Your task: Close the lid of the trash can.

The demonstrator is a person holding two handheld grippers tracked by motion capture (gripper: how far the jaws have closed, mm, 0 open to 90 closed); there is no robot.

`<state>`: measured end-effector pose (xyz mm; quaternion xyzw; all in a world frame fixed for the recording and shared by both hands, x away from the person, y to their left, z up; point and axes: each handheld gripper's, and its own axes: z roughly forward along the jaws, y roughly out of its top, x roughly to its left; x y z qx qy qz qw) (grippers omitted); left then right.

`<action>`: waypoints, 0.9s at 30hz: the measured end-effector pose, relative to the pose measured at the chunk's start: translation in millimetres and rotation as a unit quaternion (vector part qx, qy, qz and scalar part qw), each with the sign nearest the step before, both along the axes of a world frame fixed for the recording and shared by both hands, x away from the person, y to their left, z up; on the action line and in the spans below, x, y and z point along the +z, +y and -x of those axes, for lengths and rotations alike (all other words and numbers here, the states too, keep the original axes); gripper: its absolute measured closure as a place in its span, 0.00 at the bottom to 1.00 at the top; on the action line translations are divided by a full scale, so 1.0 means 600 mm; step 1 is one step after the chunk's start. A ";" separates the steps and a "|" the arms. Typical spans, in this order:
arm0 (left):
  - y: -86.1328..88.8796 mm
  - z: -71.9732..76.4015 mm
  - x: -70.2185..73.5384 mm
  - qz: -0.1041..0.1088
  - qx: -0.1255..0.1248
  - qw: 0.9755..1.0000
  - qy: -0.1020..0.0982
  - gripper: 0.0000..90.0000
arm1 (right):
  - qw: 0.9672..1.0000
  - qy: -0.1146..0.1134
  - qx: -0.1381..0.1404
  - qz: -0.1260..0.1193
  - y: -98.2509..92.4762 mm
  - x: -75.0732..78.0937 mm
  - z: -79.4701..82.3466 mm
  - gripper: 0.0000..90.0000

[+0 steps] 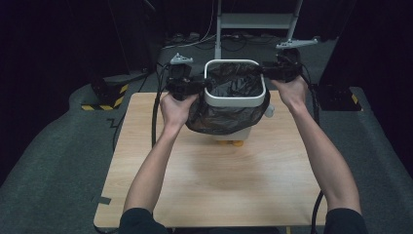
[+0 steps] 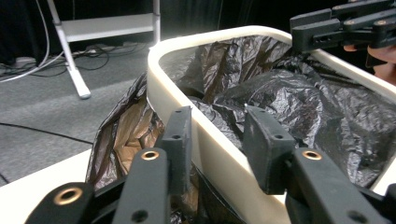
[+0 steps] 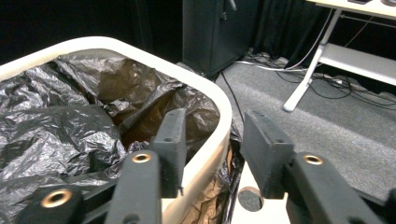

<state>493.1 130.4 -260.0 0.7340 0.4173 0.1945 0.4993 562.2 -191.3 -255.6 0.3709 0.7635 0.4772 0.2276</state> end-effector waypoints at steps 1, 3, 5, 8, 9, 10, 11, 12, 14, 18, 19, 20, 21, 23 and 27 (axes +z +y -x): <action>0.001 0.001 0.001 0.000 0.002 1.000 -0.001 0.67 | 1.000 0.002 0.001 -0.004 -0.003 0.000 0.001 0.62; 0.003 0.002 0.002 0.002 0.000 1.000 -0.004 0.64 | 1.000 -0.001 0.001 -0.006 -0.008 0.001 0.004 0.60; 0.006 0.004 0.003 0.002 0.000 1.000 -0.010 0.62 | 1.000 -0.001 0.002 -0.012 -0.013 0.002 0.007 0.57; 0.010 0.008 0.006 0.006 0.001 1.000 -0.016 0.59 | 1.000 -0.001 0.007 -0.022 -0.021 0.004 0.011 0.52; 0.012 0.009 0.007 0.006 0.002 1.000 -0.018 0.58 | 1.000 -0.001 0.006 -0.024 -0.024 0.005 0.013 0.51; 0.014 0.010 0.008 0.005 0.004 1.000 -0.020 0.57 | 1.000 -0.001 0.006 -0.026 -0.026 0.006 0.015 0.50; 0.016 0.011 0.008 0.006 0.005 1.000 -0.022 0.57 | 1.000 -0.003 0.006 -0.029 -0.029 0.007 0.017 0.49; 0.018 0.012 0.009 0.007 0.006 1.000 -0.023 0.56 | 1.000 -0.003 0.007 -0.031 -0.031 0.009 0.019 0.48; 0.022 0.013 0.010 0.008 0.008 1.000 -0.023 0.55 | 0.999 -0.004 0.007 -0.034 -0.035 0.011 0.022 0.47; 0.027 0.015 0.009 0.006 0.015 1.000 -0.022 0.53 | 0.999 -0.006 0.011 -0.034 -0.039 0.014 0.027 0.46; 0.028 0.015 0.009 0.004 0.016 1.000 -0.023 0.52 | 0.999 -0.005 0.011 -0.033 -0.040 0.015 0.029 0.46; 0.029 0.016 0.008 0.002 0.019 1.000 -0.024 0.52 | 0.999 -0.007 0.012 -0.032 -0.040 0.015 0.030 0.45; 0.030 0.016 0.008 0.001 0.021 1.000 -0.024 0.51 | 0.999 -0.006 0.011 -0.032 -0.041 0.016 0.032 0.45; 0.033 0.016 0.007 0.000 0.022 1.000 -0.023 0.50 | 0.999 -0.008 0.010 -0.032 -0.044 0.018 0.034 0.44; 0.041 0.019 0.007 0.002 0.026 0.999 -0.024 0.48 | 0.999 -0.009 0.006 -0.037 -0.051 0.020 0.038 0.43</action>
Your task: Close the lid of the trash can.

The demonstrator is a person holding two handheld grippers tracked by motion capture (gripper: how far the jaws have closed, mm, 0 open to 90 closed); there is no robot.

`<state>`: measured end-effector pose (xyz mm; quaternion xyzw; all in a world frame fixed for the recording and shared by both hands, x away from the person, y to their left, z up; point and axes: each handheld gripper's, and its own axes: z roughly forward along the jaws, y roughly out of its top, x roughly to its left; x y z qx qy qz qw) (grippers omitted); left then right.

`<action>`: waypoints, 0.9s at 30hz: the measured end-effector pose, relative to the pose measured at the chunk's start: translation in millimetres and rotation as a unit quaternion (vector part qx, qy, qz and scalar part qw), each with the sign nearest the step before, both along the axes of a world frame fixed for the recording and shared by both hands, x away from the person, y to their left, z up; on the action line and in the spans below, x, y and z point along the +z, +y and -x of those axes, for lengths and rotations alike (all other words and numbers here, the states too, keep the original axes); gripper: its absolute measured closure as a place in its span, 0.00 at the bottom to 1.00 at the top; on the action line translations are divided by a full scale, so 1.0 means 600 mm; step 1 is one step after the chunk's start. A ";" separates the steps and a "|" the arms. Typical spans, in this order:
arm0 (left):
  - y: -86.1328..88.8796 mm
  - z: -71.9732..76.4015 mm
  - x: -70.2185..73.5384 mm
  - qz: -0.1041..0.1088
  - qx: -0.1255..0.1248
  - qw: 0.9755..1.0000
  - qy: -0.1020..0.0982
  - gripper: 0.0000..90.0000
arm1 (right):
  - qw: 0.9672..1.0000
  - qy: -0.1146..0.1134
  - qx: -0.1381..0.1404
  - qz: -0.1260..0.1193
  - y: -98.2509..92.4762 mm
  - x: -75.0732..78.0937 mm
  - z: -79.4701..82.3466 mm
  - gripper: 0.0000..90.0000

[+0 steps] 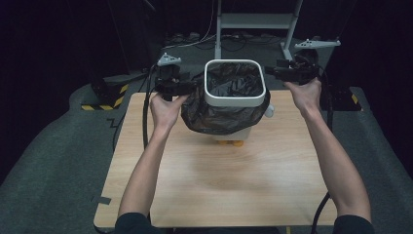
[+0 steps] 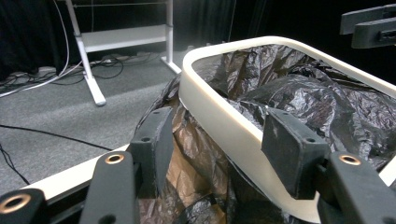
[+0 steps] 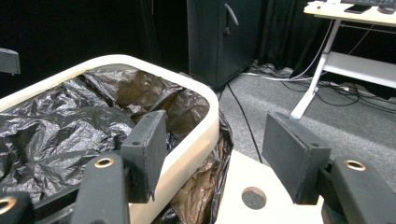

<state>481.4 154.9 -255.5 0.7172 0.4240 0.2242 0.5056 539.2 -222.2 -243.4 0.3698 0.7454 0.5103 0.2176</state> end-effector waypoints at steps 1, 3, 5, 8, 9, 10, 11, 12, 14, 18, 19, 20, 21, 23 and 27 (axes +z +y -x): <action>0.002 0.001 0.001 -0.001 0.001 1.000 -0.002 0.47 | 1.000 -0.001 0.000 0.000 -0.002 0.001 0.002 0.43; 0.005 0.004 0.002 -0.001 0.000 1.000 -0.004 0.46 | 1.000 -0.008 -0.004 -0.007 -0.007 0.001 0.007 0.43; 0.009 0.007 0.003 -0.004 -0.002 1.000 -0.006 0.46 | 1.000 -0.010 -0.003 -0.011 -0.011 0.000 0.011 0.43; 0.013 0.010 0.002 -0.004 -0.002 1.000 -0.007 0.45 | 1.000 -0.012 -0.003 -0.012 -0.018 -0.004 0.017 0.43; 0.015 0.011 0.000 -0.003 -0.001 1.000 -0.006 0.45 | 1.000 -0.013 -0.002 -0.015 -0.021 -0.005 0.019 0.43; 0.017 0.012 -0.001 -0.002 0.001 1.000 -0.005 0.45 | 1.000 -0.011 -0.002 -0.014 -0.023 -0.006 0.020 0.43; 0.019 0.012 -0.003 -0.002 0.002 1.000 -0.004 0.45 | 1.000 -0.011 -0.002 -0.013 -0.024 -0.006 0.022 0.43; 0.020 0.012 -0.005 0.001 0.005 1.000 -0.001 0.44 | 1.000 -0.011 -0.002 -0.011 -0.026 -0.006 0.023 0.43; 0.024 0.013 -0.008 0.004 0.008 1.000 0.000 0.44 | 1.000 -0.012 -0.002 -0.012 -0.028 -0.004 0.027 0.43; 0.032 0.016 -0.011 0.005 0.013 1.000 -0.001 0.44 | 1.000 -0.018 -0.005 -0.014 -0.034 0.001 0.036 0.43; 0.034 0.017 -0.012 0.003 0.014 1.000 -0.001 0.44 | 1.000 -0.019 -0.005 -0.015 -0.036 0.003 0.038 0.44; 0.035 0.018 -0.012 0.001 0.016 1.000 -0.002 0.44 | 1.000 -0.022 -0.005 -0.016 -0.038 0.004 0.040 0.44; 0.036 0.020 -0.012 0.000 0.018 1.000 -0.004 0.44 | 1.000 -0.022 -0.006 -0.017 -0.040 0.005 0.043 0.44; 0.040 0.024 -0.012 0.000 0.020 1.000 -0.008 0.44 | 1.000 -0.023 -0.008 -0.016 -0.043 0.007 0.047 0.44; 0.046 0.031 -0.014 -0.004 0.026 1.000 -0.011 0.44 | 1.000 -0.025 -0.008 -0.010 -0.046 0.010 0.055 0.44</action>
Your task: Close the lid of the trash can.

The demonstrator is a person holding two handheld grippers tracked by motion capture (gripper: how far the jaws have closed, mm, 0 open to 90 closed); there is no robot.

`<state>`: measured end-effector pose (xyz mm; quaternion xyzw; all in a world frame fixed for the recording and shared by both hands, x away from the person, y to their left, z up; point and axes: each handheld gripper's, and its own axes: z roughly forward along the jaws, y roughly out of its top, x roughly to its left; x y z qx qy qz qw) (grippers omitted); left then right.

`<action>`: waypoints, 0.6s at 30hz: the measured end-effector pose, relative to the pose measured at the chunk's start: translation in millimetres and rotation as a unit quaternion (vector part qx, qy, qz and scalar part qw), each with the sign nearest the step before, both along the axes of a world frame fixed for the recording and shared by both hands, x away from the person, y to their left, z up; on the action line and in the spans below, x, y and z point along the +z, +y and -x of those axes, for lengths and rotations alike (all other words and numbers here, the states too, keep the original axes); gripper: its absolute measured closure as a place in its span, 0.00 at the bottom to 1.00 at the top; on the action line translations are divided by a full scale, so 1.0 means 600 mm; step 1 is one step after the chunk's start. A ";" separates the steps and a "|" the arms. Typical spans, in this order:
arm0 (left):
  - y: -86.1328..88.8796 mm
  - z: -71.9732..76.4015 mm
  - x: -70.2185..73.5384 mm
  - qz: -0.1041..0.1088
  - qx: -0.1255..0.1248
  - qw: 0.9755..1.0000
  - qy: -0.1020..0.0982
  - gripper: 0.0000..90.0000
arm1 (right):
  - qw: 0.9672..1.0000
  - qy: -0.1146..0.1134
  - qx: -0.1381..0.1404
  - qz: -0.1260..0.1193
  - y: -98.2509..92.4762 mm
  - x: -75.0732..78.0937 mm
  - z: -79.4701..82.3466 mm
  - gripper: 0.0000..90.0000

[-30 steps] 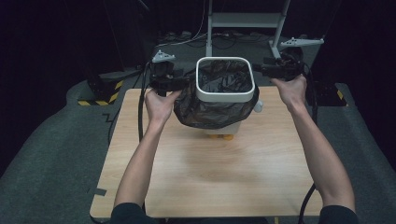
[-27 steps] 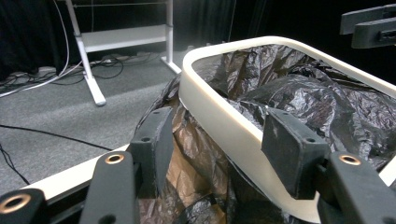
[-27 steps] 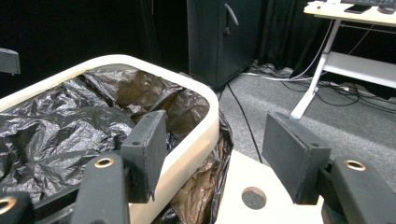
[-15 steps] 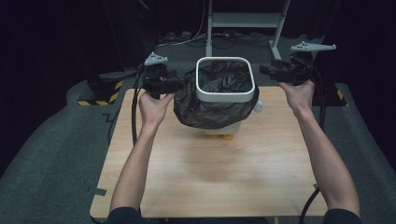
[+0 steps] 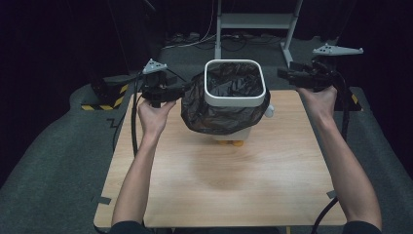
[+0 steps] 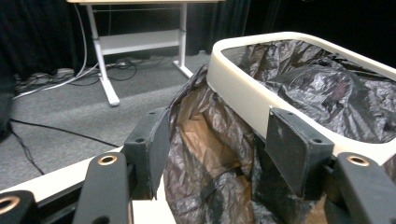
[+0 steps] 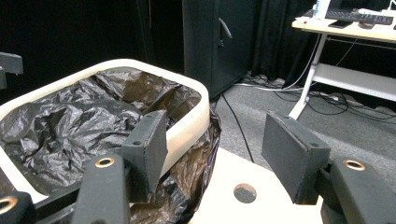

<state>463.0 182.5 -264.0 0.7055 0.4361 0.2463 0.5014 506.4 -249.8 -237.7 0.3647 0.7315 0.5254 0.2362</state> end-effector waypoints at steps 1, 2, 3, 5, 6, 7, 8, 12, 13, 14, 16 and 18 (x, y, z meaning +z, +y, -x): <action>0.002 0.002 -0.001 -0.001 0.002 1.000 0.000 0.44 | 1.000 0.001 0.000 0.001 -0.001 0.000 0.001 0.44; 0.004 0.003 -0.001 -0.002 0.003 1.000 -0.001 0.44 | 1.000 0.001 0.000 0.003 -0.001 0.000 0.003 0.44; 0.005 0.005 -0.002 -0.005 0.002 1.000 -0.001 0.44 | 1.000 0.001 -0.001 0.005 -0.002 -0.001 0.004 0.44; 0.006 0.010 -0.003 -0.019 0.002 1.000 -0.003 0.42 | 1.000 0.001 0.000 0.004 -0.003 -0.002 0.007 0.45; 0.005 0.012 -0.004 -0.023 0.001 1.000 -0.004 0.41 | 1.000 -0.001 0.000 0.003 -0.003 -0.003 0.009 0.45; 0.006 0.014 -0.005 -0.025 -0.001 1.000 -0.002 0.41 | 1.000 -0.001 0.000 0.002 -0.004 -0.004 0.010 0.46; 0.007 0.016 -0.005 -0.025 -0.003 1.000 0.001 0.40 | 1.000 -0.004 0.002 0.000 -0.005 -0.004 0.011 0.46; 0.012 0.024 -0.007 -0.031 0.001 1.000 -0.003 0.38 | 1.000 -0.005 -0.001 -0.001 -0.008 -0.002 0.016 0.46; 0.014 0.026 -0.009 -0.031 0.003 1.000 -0.004 0.38 | 1.000 -0.006 -0.001 -0.001 -0.009 -0.002 0.018 0.46; 0.015 0.028 -0.010 -0.032 0.006 0.999 -0.005 0.38 | 1.000 -0.005 -0.002 -0.002 -0.010 -0.001 0.020 0.46; 0.019 0.031 -0.014 -0.035 0.013 0.999 -0.006 0.39 | 1.000 -0.006 -0.001 -0.001 -0.012 -0.001 0.024 0.46; 0.022 0.033 -0.018 -0.037 0.018 0.999 -0.002 0.40 | 1.000 -0.007 -0.003 0.003 -0.012 -0.001 0.027 0.47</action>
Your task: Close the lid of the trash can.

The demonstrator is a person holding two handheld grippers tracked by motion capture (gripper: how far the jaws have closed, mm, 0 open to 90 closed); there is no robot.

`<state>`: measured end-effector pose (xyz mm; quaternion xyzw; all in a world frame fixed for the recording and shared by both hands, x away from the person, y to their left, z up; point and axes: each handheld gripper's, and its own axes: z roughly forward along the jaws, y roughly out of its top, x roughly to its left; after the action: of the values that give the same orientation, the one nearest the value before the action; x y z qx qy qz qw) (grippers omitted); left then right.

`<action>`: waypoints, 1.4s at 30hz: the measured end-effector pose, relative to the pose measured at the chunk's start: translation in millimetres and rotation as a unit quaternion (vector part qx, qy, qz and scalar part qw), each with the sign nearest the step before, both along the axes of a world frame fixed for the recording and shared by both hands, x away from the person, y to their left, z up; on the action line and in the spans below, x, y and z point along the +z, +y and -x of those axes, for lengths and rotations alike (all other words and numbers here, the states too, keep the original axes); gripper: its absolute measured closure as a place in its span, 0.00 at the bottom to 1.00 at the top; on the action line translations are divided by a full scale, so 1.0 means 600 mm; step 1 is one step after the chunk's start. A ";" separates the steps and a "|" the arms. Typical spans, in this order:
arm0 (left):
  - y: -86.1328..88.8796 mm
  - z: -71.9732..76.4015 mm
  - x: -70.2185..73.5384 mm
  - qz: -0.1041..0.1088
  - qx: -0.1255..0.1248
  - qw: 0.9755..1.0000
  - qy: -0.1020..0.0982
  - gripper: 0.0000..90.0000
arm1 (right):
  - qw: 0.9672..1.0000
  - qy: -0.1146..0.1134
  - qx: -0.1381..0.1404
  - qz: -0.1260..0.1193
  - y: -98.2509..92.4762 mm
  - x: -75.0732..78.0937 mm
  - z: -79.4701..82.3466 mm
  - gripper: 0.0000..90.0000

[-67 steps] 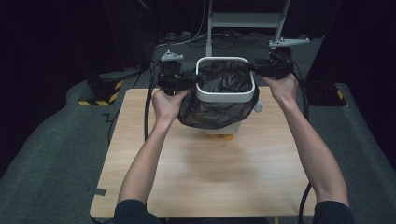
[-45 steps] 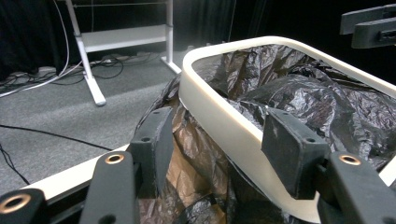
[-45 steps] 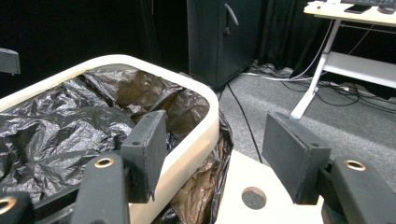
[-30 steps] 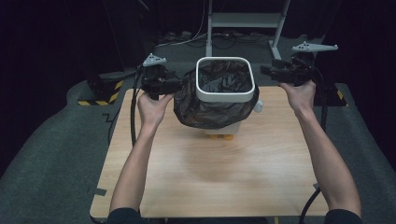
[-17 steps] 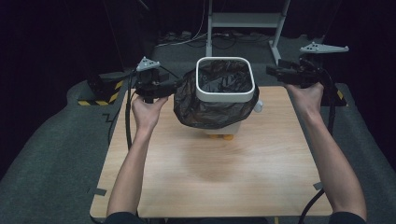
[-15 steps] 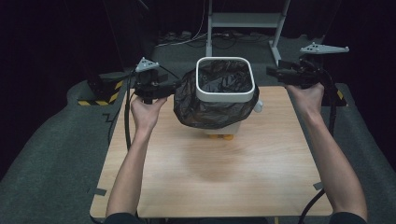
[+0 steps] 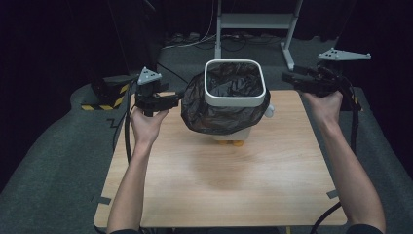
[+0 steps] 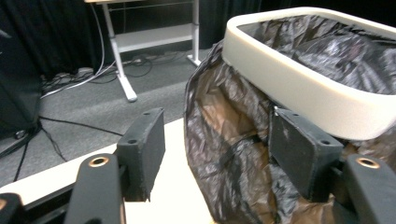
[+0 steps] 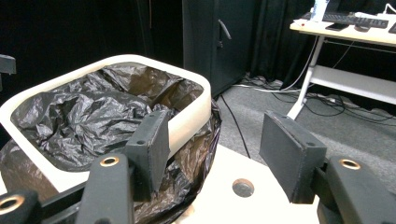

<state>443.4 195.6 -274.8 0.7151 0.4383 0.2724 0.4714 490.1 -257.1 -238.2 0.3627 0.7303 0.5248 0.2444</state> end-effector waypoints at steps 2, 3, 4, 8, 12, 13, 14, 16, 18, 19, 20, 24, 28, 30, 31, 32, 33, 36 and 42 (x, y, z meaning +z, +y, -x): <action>0.002 0.002 -0.003 -0.004 0.004 1.000 0.002 0.41 | 1.000 -0.001 -0.002 0.000 -0.001 0.001 0.002 0.47; 0.003 0.003 -0.005 -0.006 0.006 1.000 0.002 0.41 | 1.000 -0.002 -0.002 -0.001 -0.002 0.002 0.004 0.47; 0.004 0.004 -0.006 -0.005 0.007 1.000 0.002 0.41 | 1.000 -0.003 -0.003 -0.002 -0.002 0.002 0.006 0.47; 0.011 0.009 -0.012 -0.003 0.008 1.000 0.003 0.41 | 1.000 -0.004 -0.005 0.001 -0.005 0.003 0.013 0.48; 0.019 0.010 -0.018 0.012 0.005 1.000 0.013 0.40 | 1.000 -0.010 -0.009 -0.015 -0.013 -0.010 0.019 0.49; 0.020 0.010 -0.020 0.015 0.003 1.000 0.016 0.40 | 1.000 -0.009 -0.010 -0.015 -0.014 -0.013 0.019 0.49; 0.022 0.011 -0.022 0.016 0.003 1.000 0.016 0.40 | 1.000 -0.011 -0.012 -0.018 -0.016 -0.016 0.020 0.50; 0.024 0.013 -0.025 0.016 0.006 1.000 0.016 0.40 | 1.000 -0.012 -0.012 -0.022 -0.021 -0.020 0.023 0.50; 0.026 0.015 -0.028 0.020 0.008 1.000 0.017 0.40 | 1.000 -0.012 -0.013 -0.024 -0.025 -0.024 0.025 0.49; 0.027 0.015 -0.029 0.020 0.008 1.000 0.017 0.40 | 1.000 -0.009 -0.013 -0.023 -0.026 -0.025 0.026 0.49; 0.028 0.016 -0.030 0.021 0.008 1.000 0.017 0.40 | 1.000 -0.008 -0.013 -0.023 -0.027 -0.025 0.027 0.49; 0.031 0.019 -0.035 0.027 0.003 0.999 0.022 0.40 | 1.000 -0.013 -0.010 -0.026 -0.031 -0.028 0.035 0.49; 0.035 0.021 -0.042 0.036 0.002 0.999 0.023 0.41 | 1.000 -0.008 -0.012 -0.026 -0.037 -0.036 0.037 0.49; 0.037 0.021 -0.045 0.036 0.003 0.999 0.026 0.41 | 0.999 -0.004 -0.015 -0.030 -0.041 -0.041 0.037 0.49; 0.038 0.021 -0.046 0.036 0.002 0.999 0.026 0.41 | 0.999 -0.005 -0.016 -0.031 -0.043 -0.043 0.038 0.49; 0.039 0.021 -0.048 0.036 0.004 0.999 0.026 0.41 | 0.999 -0.004 -0.017 -0.032 -0.044 -0.045 0.039 0.49; 0.040 0.021 -0.050 0.038 0.004 0.999 0.027 0.41 | 0.999 -0.004 -0.017 -0.033 -0.045 -0.047 0.039 0.49; 0.042 0.022 -0.055 0.038 0.006 0.999 0.029 0.41 | 0.999 -0.003 -0.018 -0.035 -0.049 -0.055 0.041 0.49; 0.047 0.022 -0.063 0.044 0.002 0.998 0.036 0.41 | 0.999 0.000 -0.020 -0.032 -0.052 -0.067 0.044 0.48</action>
<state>430.1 223.8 -312.4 0.7022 0.4684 0.2279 0.4853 463.8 -288.3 -278.2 0.3850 0.7057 0.5428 0.2434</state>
